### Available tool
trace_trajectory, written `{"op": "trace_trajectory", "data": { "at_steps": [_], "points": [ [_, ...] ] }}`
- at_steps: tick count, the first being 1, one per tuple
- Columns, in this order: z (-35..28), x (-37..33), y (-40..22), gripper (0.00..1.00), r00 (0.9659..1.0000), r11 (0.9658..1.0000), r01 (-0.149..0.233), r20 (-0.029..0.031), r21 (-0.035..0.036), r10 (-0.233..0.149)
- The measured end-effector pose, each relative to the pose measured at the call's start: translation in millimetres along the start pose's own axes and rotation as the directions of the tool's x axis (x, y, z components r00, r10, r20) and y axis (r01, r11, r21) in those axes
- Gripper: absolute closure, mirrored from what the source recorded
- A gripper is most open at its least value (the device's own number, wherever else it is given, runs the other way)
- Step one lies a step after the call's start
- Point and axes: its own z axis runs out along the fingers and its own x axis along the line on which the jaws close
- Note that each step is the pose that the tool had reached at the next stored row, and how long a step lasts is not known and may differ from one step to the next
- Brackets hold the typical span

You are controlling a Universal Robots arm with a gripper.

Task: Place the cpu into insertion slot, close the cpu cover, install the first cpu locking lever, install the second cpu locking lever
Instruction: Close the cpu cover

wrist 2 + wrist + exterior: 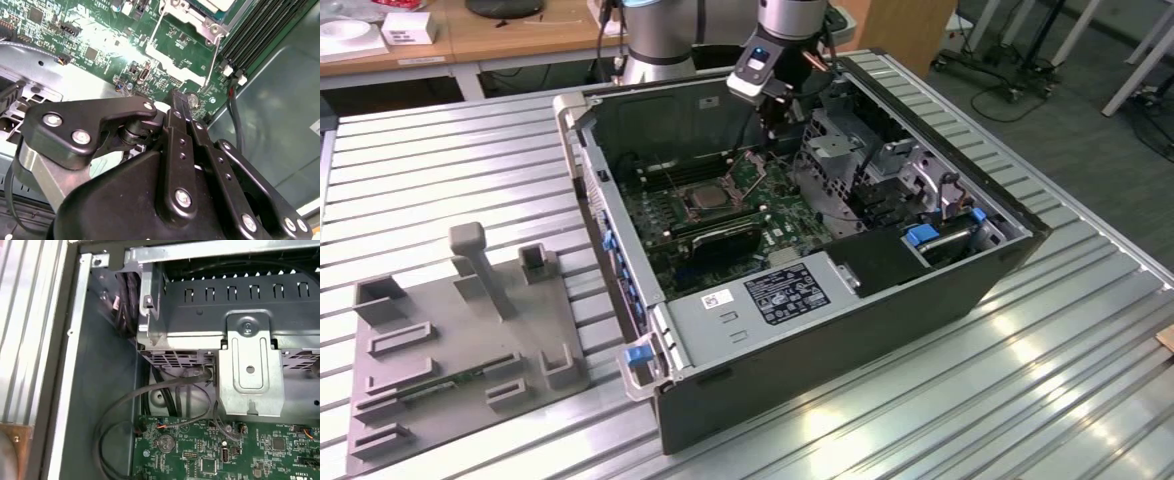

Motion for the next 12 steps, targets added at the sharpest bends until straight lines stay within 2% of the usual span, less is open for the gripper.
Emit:
{"op": "trace_trajectory", "data": {
  "at_steps": [3,12],
  "points": [
    [2.9,-0.1,1.5,0.89,1.0000,1.0000,0.000,0.0001,0.0000,0.000],
    [17.2,-0.5,2.3,0.89,1.0000,1.0000,0.000,0.0001,0.0000,0.000]
  ]
}}
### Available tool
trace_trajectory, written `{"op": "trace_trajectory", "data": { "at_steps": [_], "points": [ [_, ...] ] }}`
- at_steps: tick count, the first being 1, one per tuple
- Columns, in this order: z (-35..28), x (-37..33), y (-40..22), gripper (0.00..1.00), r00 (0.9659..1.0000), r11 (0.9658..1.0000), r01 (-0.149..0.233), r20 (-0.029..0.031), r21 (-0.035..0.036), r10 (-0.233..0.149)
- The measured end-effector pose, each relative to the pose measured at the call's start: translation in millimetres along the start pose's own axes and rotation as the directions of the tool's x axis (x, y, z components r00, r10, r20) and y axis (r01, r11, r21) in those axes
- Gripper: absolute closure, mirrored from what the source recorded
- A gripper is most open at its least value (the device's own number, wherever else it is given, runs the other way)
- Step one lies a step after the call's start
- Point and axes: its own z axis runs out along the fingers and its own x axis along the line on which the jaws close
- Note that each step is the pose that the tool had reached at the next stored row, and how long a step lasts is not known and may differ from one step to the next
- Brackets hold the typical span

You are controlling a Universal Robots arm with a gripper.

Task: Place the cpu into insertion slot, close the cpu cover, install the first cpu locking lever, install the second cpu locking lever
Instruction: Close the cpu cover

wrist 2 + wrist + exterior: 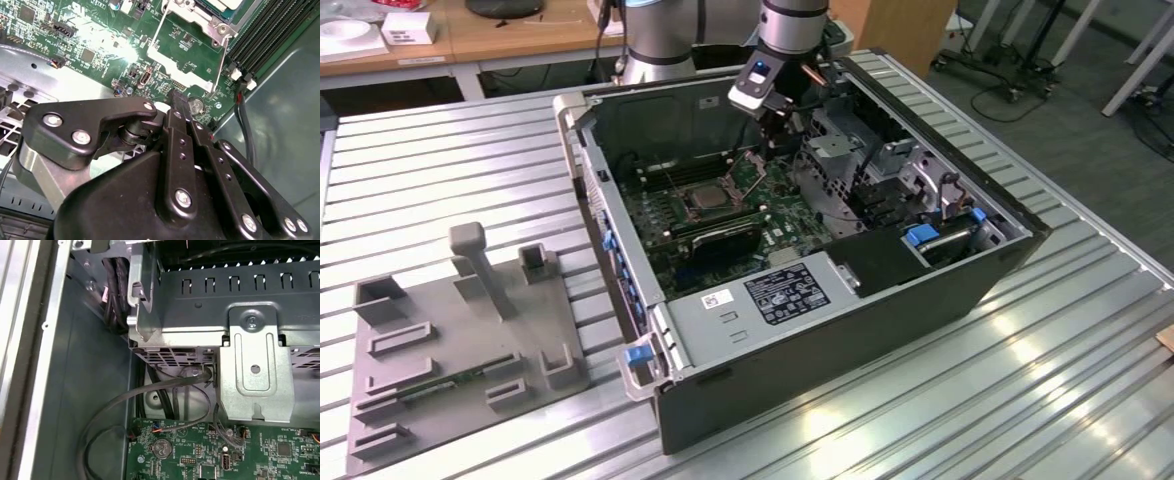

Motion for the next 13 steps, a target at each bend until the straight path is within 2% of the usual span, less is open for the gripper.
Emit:
{"op": "trace_trajectory", "data": {
  "at_steps": [7,13],
  "points": [
    [4.3,-0.1,-0.5,0.89,1.0000,1.0000,0.000,0.0015,0.0000,0.000],
    [4.5,-0.2,-1.0,0.89,1.0000,1.0000,0.000,0.0017,0.0000,0.000]
  ]
}}
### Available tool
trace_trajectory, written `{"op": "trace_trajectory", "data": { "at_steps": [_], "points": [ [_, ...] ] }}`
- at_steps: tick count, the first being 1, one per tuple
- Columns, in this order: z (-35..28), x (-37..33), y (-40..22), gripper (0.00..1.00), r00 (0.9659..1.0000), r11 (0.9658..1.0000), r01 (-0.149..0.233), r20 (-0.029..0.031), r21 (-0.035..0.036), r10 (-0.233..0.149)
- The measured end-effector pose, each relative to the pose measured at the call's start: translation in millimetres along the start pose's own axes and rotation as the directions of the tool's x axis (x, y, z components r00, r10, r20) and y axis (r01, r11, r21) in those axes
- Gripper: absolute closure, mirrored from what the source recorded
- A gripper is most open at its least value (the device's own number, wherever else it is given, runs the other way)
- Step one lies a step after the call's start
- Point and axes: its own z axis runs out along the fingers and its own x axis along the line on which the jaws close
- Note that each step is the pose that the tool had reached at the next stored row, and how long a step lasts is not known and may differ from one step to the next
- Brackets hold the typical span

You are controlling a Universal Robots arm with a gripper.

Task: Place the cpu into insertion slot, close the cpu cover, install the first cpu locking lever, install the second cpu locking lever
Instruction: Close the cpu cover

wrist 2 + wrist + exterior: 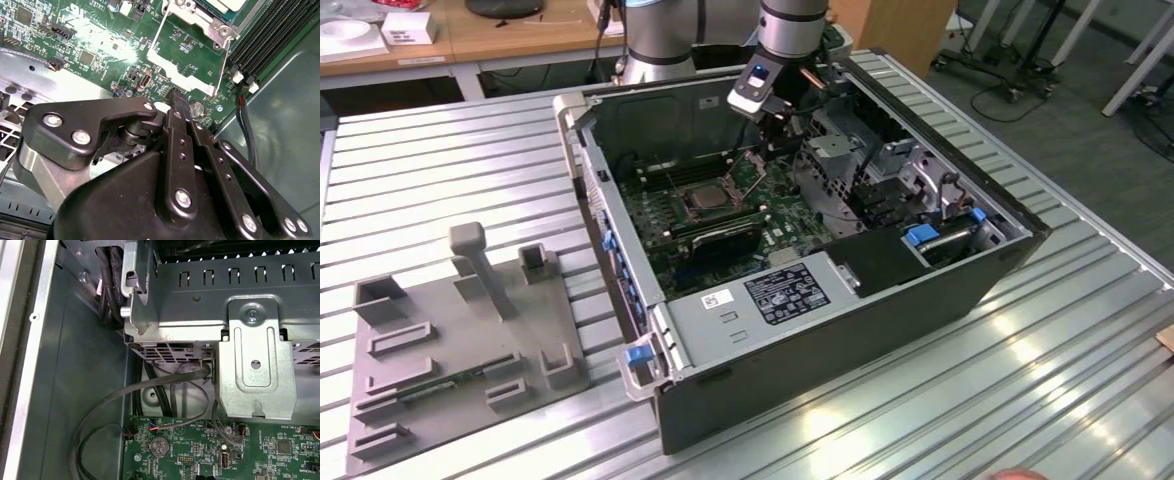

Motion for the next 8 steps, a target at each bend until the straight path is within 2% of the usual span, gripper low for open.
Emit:
{"op": "trace_trajectory", "data": {
  "at_steps": [8],
  "points": [
    [-0.1,0.0,-4.4,0.89,1.0000,1.0000,0.000,0.0001,0.0001,0.000]
  ]
}}
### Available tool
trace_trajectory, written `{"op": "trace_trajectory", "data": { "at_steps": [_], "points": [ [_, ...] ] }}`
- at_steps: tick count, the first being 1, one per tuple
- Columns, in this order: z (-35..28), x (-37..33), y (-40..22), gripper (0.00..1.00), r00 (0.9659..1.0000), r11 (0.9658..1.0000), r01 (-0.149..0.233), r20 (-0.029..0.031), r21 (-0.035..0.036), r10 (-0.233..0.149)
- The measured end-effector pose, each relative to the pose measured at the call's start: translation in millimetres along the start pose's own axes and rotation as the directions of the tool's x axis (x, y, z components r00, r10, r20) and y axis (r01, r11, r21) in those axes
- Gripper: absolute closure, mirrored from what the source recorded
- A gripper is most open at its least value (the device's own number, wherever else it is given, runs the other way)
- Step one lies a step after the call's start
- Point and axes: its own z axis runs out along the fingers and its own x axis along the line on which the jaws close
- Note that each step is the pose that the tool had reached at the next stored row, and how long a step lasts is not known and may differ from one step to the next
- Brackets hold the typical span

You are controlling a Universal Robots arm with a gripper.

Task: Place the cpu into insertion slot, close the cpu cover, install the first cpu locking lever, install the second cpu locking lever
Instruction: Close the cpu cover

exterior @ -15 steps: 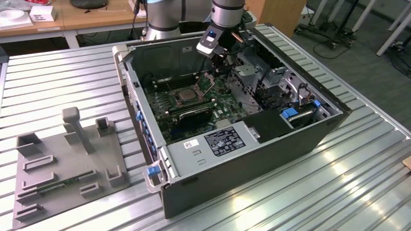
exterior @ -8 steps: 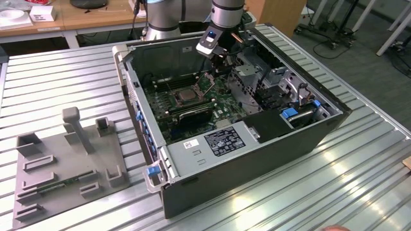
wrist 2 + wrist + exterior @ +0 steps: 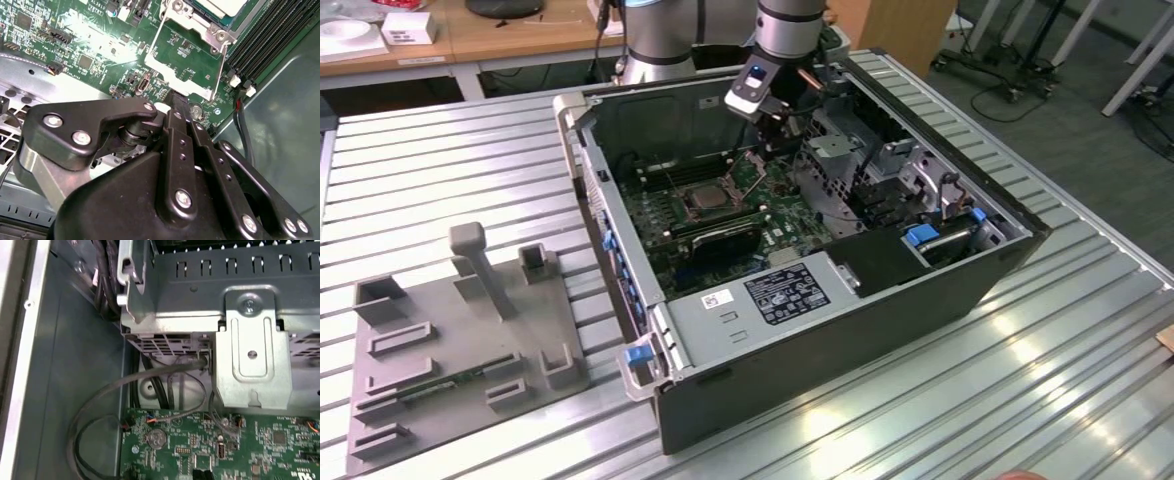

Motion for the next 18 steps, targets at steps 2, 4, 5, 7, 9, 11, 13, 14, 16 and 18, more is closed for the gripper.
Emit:
{"op": "trace_trajectory", "data": {
  "at_steps": [2,4,5,7,9,11,13,14,16,18],
  "points": [
    [0.1,0.0,-1.6,0.89,1.0000,1.0000,0.000,-0.0002,0.0004,0.000],
    [0.2,0.0,-3.2,0.89,1.0000,1.0000,0.000,-0.0001,0.0014,0.000],
    [0.3,0.0,-4.0,0.89,1.0000,1.0000,0.000,-0.0001,0.0020,0.000],
    [0.5,0.0,-5.6,0.89,1.0000,1.0000,0.000,-0.0001,0.0033,0.000],
    [0.7,0.1,-8.0,0.89,1.0000,1.0000,0.000,-0.0001,0.0046,0.000],
    [0.9,0.0,-10.5,0.89,1.0000,1.0000,0.000,0.0000,0.0061,0.000],
    [1.2,0.1,-13.3,0.89,1.0000,1.0000,0.000,-0.0001,0.0078,0.000],
    [1.3,0.1,-14.9,0.89,1.0000,1.0000,0.000,0.0000,0.0088,0.000],
    [1.6,0.1,-17.8,0.89,1.0000,0.9999,0.000,-0.0001,0.0107,0.000],
    [1.9,0.1,-20.8,0.89,1.0000,0.9999,0.000,-0.0001,0.0126,0.000]
  ]
}}
